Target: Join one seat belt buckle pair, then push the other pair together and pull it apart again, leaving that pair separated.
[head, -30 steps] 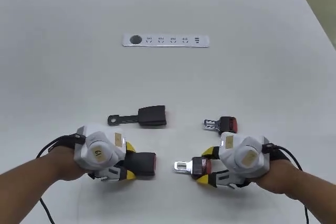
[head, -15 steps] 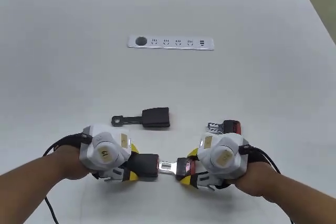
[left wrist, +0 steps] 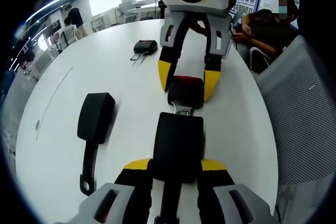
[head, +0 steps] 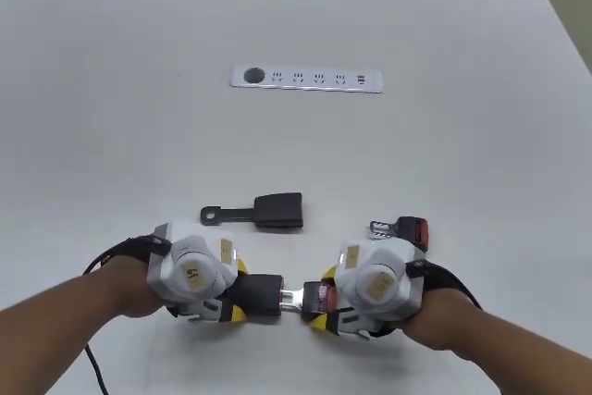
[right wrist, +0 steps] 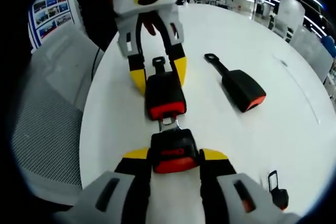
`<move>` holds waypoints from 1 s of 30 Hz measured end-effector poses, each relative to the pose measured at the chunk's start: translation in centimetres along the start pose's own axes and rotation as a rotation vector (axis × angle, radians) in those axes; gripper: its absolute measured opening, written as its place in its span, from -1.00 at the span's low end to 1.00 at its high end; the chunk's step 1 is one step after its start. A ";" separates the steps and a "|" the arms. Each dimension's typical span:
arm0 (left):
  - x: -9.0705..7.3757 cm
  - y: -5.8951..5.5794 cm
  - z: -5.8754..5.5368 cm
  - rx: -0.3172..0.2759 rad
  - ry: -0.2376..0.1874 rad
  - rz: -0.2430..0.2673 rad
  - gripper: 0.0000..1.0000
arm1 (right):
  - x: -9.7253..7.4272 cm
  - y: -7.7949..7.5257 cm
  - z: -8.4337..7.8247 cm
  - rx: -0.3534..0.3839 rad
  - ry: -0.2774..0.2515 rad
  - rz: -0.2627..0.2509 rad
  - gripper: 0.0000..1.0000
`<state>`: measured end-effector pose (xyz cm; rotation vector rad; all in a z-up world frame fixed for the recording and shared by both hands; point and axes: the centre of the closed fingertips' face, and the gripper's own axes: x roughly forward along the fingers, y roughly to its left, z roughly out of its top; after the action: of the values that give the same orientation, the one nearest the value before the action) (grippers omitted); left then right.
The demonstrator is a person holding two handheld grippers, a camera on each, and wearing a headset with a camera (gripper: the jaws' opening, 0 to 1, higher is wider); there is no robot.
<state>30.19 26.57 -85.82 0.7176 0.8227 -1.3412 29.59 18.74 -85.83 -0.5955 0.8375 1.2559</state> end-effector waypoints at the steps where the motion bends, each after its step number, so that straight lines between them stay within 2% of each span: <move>1: 0.0 0.0 0.0 -0.001 0.000 0.001 -0.32 | 0.0 0.0 0.0 -0.001 0.000 0.001 -0.28; 2: 0.0 0.0 0.0 -0.001 0.000 0.001 -0.32 | 0.2 -0.1 -0.1 -0.016 0.014 0.000 -0.28; 7: 0.0 0.0 0.0 0.003 0.008 0.001 -0.32 | 0.1 -0.2 -0.1 -0.026 0.018 0.007 -0.28; 11: 0.1 0.0 0.1 0.031 0.024 -0.006 -0.32 | 0.2 -0.2 -0.1 -0.055 0.027 0.011 -0.29; 30: 0.2 0.1 0.0 0.045 0.047 -0.016 -0.34 | 1.2 -0.3 0.9 -0.015 0.036 -0.006 -0.32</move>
<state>30.29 26.45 -85.97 0.7816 0.8400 -1.3650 30.20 20.05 -86.26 -0.6337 0.8561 1.2498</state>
